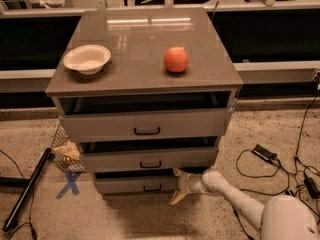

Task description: Open bottom drawer

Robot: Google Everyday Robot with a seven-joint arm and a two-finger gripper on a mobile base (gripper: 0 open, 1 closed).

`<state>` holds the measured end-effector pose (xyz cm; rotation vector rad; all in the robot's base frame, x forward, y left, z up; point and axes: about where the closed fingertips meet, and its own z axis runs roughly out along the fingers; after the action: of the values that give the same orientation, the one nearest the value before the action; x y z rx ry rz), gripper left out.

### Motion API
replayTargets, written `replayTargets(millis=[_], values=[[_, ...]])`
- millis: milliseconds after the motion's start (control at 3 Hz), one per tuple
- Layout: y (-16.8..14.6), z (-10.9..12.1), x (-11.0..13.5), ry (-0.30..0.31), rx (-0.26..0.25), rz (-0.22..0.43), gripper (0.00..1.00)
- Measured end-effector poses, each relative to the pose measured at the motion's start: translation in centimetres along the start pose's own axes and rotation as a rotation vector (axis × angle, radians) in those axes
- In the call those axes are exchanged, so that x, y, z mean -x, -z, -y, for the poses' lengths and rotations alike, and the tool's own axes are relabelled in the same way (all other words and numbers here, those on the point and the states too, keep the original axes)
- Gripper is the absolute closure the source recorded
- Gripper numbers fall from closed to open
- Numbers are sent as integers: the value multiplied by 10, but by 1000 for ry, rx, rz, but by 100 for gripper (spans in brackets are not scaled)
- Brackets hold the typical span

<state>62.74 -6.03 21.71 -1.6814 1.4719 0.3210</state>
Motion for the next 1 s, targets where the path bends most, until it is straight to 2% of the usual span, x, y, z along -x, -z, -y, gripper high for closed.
replayTargets(millis=[333, 667, 1000], values=[[0, 0, 0, 0, -1, 0, 0], [-3, -1, 3, 17, 28, -30, 0], [-10, -2, 4, 75, 102, -114, 0]])
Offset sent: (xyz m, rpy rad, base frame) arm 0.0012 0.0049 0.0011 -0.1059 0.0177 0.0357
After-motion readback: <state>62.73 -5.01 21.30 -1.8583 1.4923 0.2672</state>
